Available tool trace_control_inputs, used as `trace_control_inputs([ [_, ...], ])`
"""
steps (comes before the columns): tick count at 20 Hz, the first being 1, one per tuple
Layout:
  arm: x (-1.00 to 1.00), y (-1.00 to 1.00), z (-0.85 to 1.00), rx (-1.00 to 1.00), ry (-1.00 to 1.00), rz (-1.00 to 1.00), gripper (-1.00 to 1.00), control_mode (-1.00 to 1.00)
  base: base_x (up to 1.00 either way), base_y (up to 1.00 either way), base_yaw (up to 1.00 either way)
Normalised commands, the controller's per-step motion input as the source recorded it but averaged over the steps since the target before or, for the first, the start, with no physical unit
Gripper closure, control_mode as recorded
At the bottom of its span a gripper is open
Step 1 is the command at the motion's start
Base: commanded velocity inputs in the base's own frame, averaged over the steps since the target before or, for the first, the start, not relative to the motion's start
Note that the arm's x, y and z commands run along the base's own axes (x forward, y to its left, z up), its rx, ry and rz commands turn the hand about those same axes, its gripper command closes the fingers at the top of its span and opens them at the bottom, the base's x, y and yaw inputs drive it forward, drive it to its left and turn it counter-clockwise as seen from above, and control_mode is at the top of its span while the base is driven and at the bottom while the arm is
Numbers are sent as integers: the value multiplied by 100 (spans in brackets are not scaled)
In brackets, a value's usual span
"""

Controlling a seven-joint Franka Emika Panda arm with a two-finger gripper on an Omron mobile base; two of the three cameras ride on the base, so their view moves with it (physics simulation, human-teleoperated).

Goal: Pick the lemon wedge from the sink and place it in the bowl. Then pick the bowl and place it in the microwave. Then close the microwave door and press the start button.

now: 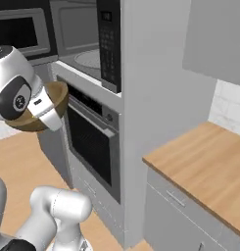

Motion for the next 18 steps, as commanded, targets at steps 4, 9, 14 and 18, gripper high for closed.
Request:
trace_control_inputs([
  [4,0,0,0,0,0,0,100,100,3,90,-43],
  [9,0,0,0,0,0,0,100,100,18,65,-58],
  [14,0,0,0,0,0,0,100,100,2,64,-64],
  [18,0,0,0,0,0,0,100,100,-7,77,-61],
])
